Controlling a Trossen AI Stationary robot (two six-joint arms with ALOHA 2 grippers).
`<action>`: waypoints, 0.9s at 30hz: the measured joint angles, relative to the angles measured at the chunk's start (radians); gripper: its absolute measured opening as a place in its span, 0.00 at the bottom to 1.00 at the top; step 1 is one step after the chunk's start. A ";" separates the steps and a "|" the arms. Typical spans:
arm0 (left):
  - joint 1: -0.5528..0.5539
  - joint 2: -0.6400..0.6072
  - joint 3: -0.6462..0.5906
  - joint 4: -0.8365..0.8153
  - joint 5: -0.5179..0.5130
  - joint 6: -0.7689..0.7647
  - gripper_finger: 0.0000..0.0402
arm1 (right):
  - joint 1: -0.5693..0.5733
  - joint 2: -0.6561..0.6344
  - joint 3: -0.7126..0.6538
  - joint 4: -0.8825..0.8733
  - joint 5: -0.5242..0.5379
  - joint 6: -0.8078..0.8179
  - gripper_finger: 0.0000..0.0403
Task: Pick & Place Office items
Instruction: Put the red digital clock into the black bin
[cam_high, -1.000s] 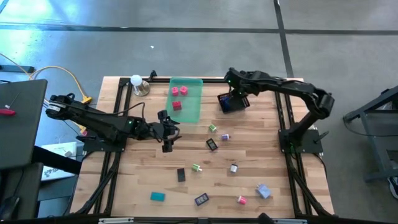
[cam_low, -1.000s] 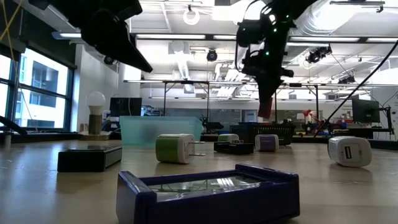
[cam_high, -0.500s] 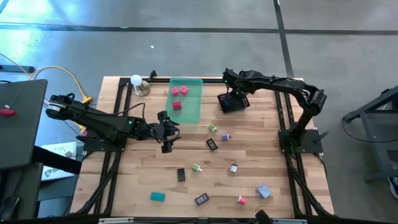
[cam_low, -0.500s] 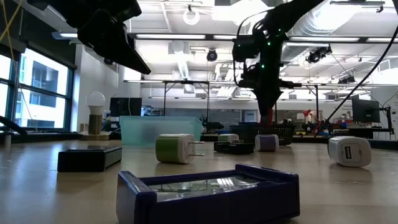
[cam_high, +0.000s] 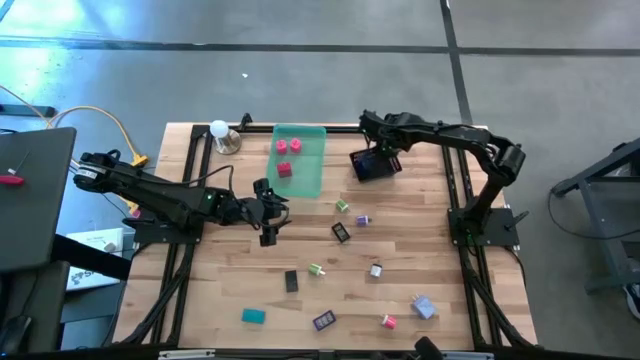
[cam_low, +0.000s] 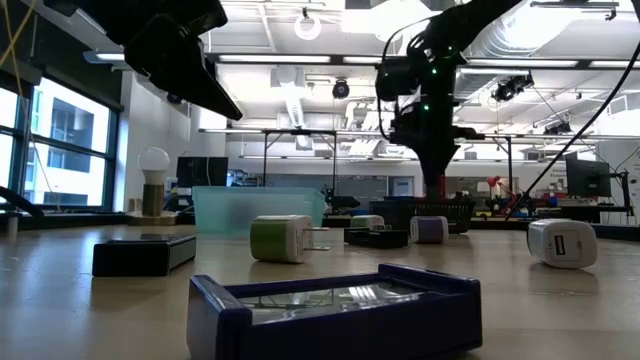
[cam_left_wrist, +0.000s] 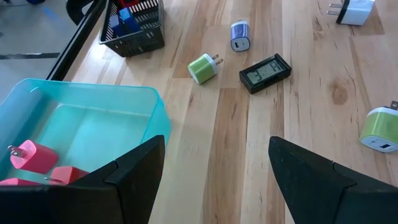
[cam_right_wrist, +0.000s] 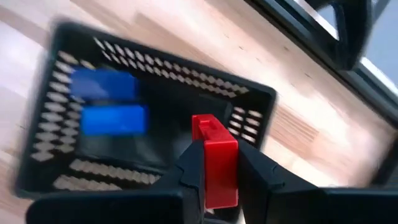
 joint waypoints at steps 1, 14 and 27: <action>0.000 0.000 0.000 0.000 0.000 0.000 0.70 | 0.000 0.000 0.000 -0.016 0.006 -0.013 0.12; 0.000 0.000 0.000 0.000 0.000 -0.002 0.70 | 0.080 0.000 0.000 -0.080 0.004 -0.428 0.12; 0.000 0.000 0.000 -0.012 0.000 0.012 0.70 | 0.185 0.000 0.000 -0.045 0.005 -0.671 0.12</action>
